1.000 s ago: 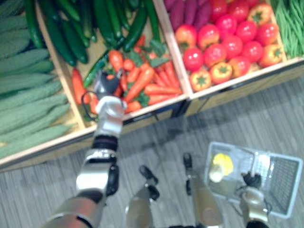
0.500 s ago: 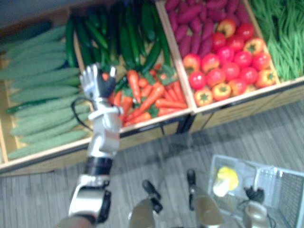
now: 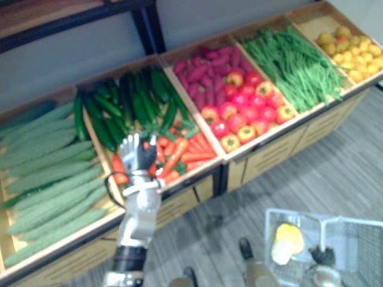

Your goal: Pick vegetable in the basket

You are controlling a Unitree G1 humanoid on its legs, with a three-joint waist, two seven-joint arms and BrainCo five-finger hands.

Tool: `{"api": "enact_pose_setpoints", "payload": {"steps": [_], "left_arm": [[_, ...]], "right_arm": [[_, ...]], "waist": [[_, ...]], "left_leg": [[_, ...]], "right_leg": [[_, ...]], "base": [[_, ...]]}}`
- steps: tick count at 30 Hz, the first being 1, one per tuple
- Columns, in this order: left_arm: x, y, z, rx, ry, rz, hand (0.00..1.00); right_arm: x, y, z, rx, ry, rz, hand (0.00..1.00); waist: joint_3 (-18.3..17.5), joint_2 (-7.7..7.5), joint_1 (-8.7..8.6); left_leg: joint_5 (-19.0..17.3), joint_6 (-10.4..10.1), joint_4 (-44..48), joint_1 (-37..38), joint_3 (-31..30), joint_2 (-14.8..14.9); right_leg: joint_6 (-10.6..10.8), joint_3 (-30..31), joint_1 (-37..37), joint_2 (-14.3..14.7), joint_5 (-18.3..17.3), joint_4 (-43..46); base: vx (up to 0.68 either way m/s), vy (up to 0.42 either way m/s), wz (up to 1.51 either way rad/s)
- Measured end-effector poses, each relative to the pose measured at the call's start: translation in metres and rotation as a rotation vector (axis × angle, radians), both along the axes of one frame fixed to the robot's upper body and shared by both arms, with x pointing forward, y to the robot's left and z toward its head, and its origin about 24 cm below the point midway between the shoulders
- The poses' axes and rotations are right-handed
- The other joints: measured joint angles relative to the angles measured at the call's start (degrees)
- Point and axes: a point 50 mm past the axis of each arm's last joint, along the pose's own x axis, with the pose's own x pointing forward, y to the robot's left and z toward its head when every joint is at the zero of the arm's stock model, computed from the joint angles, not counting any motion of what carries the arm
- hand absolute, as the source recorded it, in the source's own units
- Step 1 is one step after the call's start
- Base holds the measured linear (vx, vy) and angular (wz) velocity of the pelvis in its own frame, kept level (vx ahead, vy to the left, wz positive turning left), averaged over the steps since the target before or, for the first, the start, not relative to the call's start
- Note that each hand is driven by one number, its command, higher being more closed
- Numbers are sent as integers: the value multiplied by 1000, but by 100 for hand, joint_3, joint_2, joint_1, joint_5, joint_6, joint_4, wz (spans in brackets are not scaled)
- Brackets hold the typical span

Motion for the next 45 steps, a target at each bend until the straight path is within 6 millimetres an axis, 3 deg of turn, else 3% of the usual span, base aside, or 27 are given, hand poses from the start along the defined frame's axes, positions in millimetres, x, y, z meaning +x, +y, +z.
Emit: {"api": "enact_pose_setpoints", "payload": {"steps": [9,14,16,17,18,19,20,22,23,24,25,26,27,28,29,30,31,33,34,35,37,38,39,40,41,42,45], "left_arm": [[3,6,-17,-42,86,19,100],[4,-9,-19,-59,97,-52,100],[5,-32,-20,-48,98,-154,100],[5,-39,-21,-48,97,-182,100],[4,-50,-22,-52,105,-227,100],[4,-59,-23,-60,112,-261,100],[5,-62,-21,-63,108,-275,100],[7,-66,-22,-71,112,-292,100],[6,-68,-26,-71,134,-307,100],[6,-70,-26,-75,137,-317,100],[6,-71,-26,-80,138,-320,100],[6,-70,-26,-81,142,-324,100],[5,-75,-25,-97,134,-351,100],[4,-77,-24,-103,129,-361,100],[1,-78,-29,-116,150,-377,100],[-3,-78,-37,-137,185,-385,100],[-9,-84,-50,-151,240,-404,100],[-16,-90,-58,-189,272,-431,100],[-21,-93,-64,-227,293,-443,100],[-23,-95,-67,-247,301,-455,100],[-30,-108,-80,-295,360,-503,100],[-32,-110,-85,-302,379,-508,100],[-38,-113,-93,-306,417,-515,100],[-43,-116,-99,-311,444,-522,100],[-46,-120,-101,-315,456,-532,100],[-50,-125,-108,-310,493,-551,100],[-56,-137,-118,-291,553,-597,100]], "right_arm": [[-6,1,-3,-2,40,5,100],[24,7,7,-16,-28,66,100],[45,12,19,-19,-113,83,100],[50,14,23,-17,-134,86,100],[61,18,30,-17,-181,92,100],[71,21,37,-21,-219,108,100],[76,24,41,-22,-240,119,100],[82,35,44,-16,-258,159,100],[82,39,43,-14,-258,176,100],[84,42,43,-13,-260,190,100],[88,45,44,-12,-265,208,100],[99,56,48,-4,-280,258,100],[106,64,51,-6,-292,302,100],[110,70,53,-14,-290,333,100],[112,82,51,-1,-280,370,100],[112,88,51,11,-276,387,100],[111,91,50,12,-273,400,100],[112,93,52,7,-279,418,100],[114,95,57,-3,-297,437,100],[116,98,60,-8,-312,454,100],[126,104,78,-34,-385,501,100],[129,105,81,-38,-402,503,100],[131,106,85,-40,-420,507,100],[132,106,86,-40,-430,507,100],[132,105,87,-44,-435,506,100],[132,104,88,-43,-440,490,100],[127,102,96,-55,-484,454,100]], "waist": [[-47,-75,-6],[-34,-166,11],[8,-251,3],[24,-282,10],[45,-305,-12],[68,-197,-64],[87,-168,-76],[131,-244,-76],[136,-251,-72],[151,-247,-9],[164,-210,16],[118,-60,63],[91,-10,181],[99,-21,297],[96,-199,392],[108,-239,378],[132,-178,328],[144,-137,343],[134,-60,363],[133,-25,367],[160,-61,421],[159,-59,458],[145,-35,506],[107,30,514],[92,106,516],[91,108,588],[49,19,569]], "left_leg": [[143,36,-244,8,-93,-131],[-182,17,290,-143,-200,-94],[-328,54,475,-208,167,-134],[-369,82,560,-236,283,-133],[-408,114,680,-329,504,-108],[-369,191,648,-396,715,58],[-367,200,645,-401,867,145],[-407,225,689,-320,1239,245],[-470,186,780,-193,1378,272],[-633,70,1006,-126,1599,298],[-688,82,1092,-132,1702,385],[-636,159,946,-80,1912,517],[-492,118,610,97,2428,625],[-420,67,460,207,2655,673],[-398,22,443,432,3022,619],[-412,10,538,582,3127,665],[-416,21,976,720,3143,882],[-411,38,1899,653,3012,1256],[-362,285,2811,405,2463,1584],[-408,385,3166,221,2049,1617],[-969,223,3221,-485,366,968],[-1041,165,3020,-588,37,785],[-1042,125,2388,-671,-555,471],[-716,163,1587,-702,-873,328],[-355,169,1210,-723,-894,345],[-194,-2,1096,-658,-788,335],[-52,137,485,-356,-621,50]], "right_leg": [[23,-87,-7,-114,29,-88],[5,327,-193,37,166,-48],[14,589,-391,22,326,-94],[-103,583,-443,2,282,-162],[-701,-43,-599,-146,173,-216],[-1265,-855,-735,-227,-178,-148],[-1246,-1200,-865,-280,-261,40],[-1220,-1983,-1292,-501,-258,1423],[-1081,-2420,-1177,-645,-546,2021],[-911,-2871,-1079,-650,-611,1880],[-947,-2865,-1054,-519,-485,1724],[-1381,-2843,-822,-109,3,872],[-1655,-3817,-543,-83,-264,198],[-1633,-4341,-511,-152,-297,224],[-1206,-4614,-371,-272,-11,203],[-1001,-4441,-271,-161,267,40],[-999,-4154,-85,36,276,-101],[-1058,-3778,45,198,235,-136],[-1167,-3503,155,364,159,-178],[-1178,-3370,179,421,145,-177],[-1180,-2802,208,426,108,-187],[-1179,-2675,222,423,108,-192],[-1163,-2493,285,426,125,-210],[-1087,-2389,349,469,171,-276],[-1030,-2323,406,534,205,-328],[-936,-2129,524,545,271,-486],[-753,-2049,524,251,409,-611]], "base": [[13,11,7],[-16,-3,-45],[-99,31,-85],[-155,47,-93],[-148,62,-100],[-163,33,-98],[-107,1,-100],[-32,-42,-79],[58,-39,-88],[55,-29,-100],[22,-20,-135],[-2,-46,-153],[17,-47,-178],[45,-68,-189],[82,-128,-167],[110,-181,-166],[93,-152,-119],[80,-54,-119],[93,-16,-118],[110,12,-123],[100,42,-123],[101,54,-123],[79,84,-104],[67,100,-91],[77,131,-83],[102,140,-51],[118,145,-15]]}}
